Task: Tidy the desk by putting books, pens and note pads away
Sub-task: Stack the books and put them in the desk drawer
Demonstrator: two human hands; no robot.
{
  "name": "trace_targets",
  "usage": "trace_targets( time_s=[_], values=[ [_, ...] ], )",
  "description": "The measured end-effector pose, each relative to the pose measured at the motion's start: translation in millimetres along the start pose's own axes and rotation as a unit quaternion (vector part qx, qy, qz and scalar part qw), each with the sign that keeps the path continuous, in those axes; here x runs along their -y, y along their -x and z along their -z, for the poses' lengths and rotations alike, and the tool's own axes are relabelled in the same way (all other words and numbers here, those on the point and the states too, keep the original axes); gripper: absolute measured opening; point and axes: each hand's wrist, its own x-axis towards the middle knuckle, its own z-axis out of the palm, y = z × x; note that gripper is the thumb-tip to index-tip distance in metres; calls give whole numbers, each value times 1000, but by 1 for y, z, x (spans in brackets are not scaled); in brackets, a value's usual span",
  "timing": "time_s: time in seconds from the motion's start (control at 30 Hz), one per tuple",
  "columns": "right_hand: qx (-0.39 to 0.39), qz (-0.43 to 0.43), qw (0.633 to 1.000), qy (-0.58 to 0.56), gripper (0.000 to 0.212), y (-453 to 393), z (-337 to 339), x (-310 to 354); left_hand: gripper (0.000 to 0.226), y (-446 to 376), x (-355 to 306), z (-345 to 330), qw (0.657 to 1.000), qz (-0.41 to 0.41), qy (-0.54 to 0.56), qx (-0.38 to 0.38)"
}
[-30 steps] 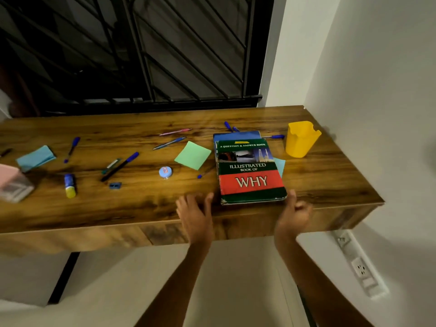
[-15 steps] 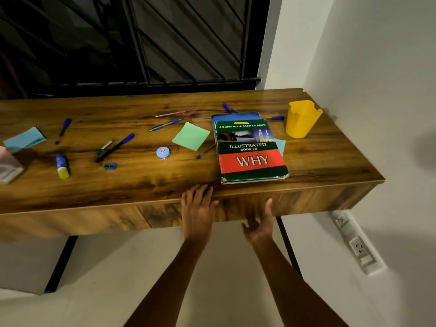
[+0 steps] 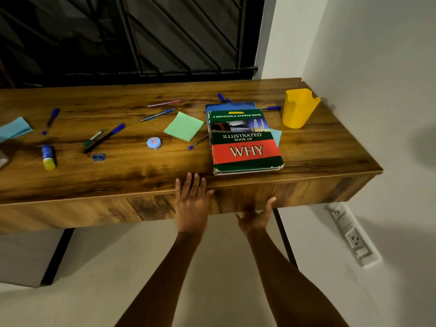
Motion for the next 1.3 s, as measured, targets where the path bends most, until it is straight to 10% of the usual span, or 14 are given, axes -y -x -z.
trace_targets(
  time_s=[0.5,0.63,0.83,0.9,0.97,1.07,1.2,1.3],
  values=[
    [75,-5,997,-16,104,-11,8,4,44,-12,-11,21,981,44,-21,186],
    [24,-17,999,-14,125,8,22,0,43,-15,-10,28,980,38,-34,191],
    [-32,-1,999,8,91,41,48,3,48,-18,-7,42,974,27,-37,220],
    [-157,93,980,82,90,52,45,8,54,-16,1,41,972,2,-50,229],
    [-277,322,867,260,96,67,34,11,61,-14,8,45,970,-22,-50,238],
    [-181,593,578,531,73,91,11,13,68,-19,18,51,967,-29,-4,255],
    [106,453,407,786,55,104,-28,7,76,-28,35,56,956,-5,52,288],
    [170,339,259,888,51,101,-35,0,68,-30,44,60,958,1,68,279]
  ],
)
